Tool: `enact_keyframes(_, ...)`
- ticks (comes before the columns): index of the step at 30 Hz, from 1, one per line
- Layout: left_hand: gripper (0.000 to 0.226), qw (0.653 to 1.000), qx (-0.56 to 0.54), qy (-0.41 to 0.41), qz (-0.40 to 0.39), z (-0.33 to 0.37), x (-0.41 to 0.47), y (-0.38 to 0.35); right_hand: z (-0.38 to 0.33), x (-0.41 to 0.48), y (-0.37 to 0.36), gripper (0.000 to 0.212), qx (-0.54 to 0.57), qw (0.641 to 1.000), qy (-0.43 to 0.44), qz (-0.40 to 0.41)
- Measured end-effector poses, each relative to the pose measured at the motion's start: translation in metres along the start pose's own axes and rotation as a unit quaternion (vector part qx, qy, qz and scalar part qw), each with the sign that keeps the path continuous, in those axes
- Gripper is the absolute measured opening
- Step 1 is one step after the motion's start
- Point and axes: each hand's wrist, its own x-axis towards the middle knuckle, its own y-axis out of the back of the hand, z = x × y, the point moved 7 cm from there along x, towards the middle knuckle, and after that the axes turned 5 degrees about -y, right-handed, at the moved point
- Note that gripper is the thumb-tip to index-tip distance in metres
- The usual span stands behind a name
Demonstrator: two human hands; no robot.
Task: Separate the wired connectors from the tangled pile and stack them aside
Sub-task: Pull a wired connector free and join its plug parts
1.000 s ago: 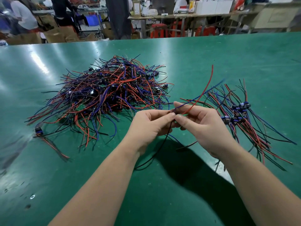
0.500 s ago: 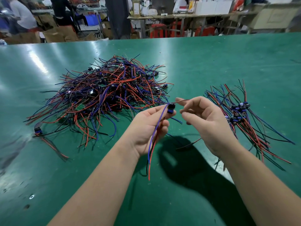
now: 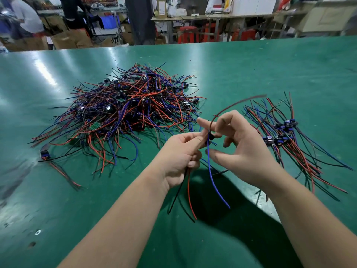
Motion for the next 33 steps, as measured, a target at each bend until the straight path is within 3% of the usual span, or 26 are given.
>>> enact_keyframes(2,0.017,1.000,-0.002,0.006,0.004,-0.002,0.000,-0.001,0.000,-0.001,0.002,0.050,-0.019,0.999,0.016,0.030)
enact_keyframes(7,0.017,0.999,-0.027,0.021,0.012,-0.004,0.001,-0.001,0.003,0.000,0.003,0.036,-0.047,0.996,0.018,0.078)
enact_keyframes(10,0.019,1.000,-0.018,0.023,0.009,-0.005,0.000,0.000,0.008,0.002,0.008,0.019,0.028,0.994,-0.004,0.104)
enact_keyframes(15,0.012,0.999,0.002,0.017,-0.032,-0.004,-0.002,-0.007,0.025,0.002,0.030,0.016,0.108,0.968,-0.111,0.197)
enact_keyframes(20,0.017,0.999,0.027,0.008,-0.024,-0.003,-0.002,-0.005,0.042,0.001,0.012,0.009,0.296,0.921,-0.246,0.067)
enact_keyframes(23,0.022,0.997,0.074,-0.018,-0.023,0.002,-0.001,-0.001,0.040,0.000,0.011,0.018,0.294,0.916,-0.272,0.032)
enact_keyframes(30,0.026,0.977,0.112,0.001,-0.182,0.006,-0.012,-0.015,0.057,0.000,0.077,0.015,0.410,0.837,-0.298,0.206)
enact_keyframes(33,0.022,0.970,0.141,0.006,-0.199,0.003,-0.015,-0.016,0.063,-0.001,0.082,0.013,0.400,0.837,-0.294,0.231)
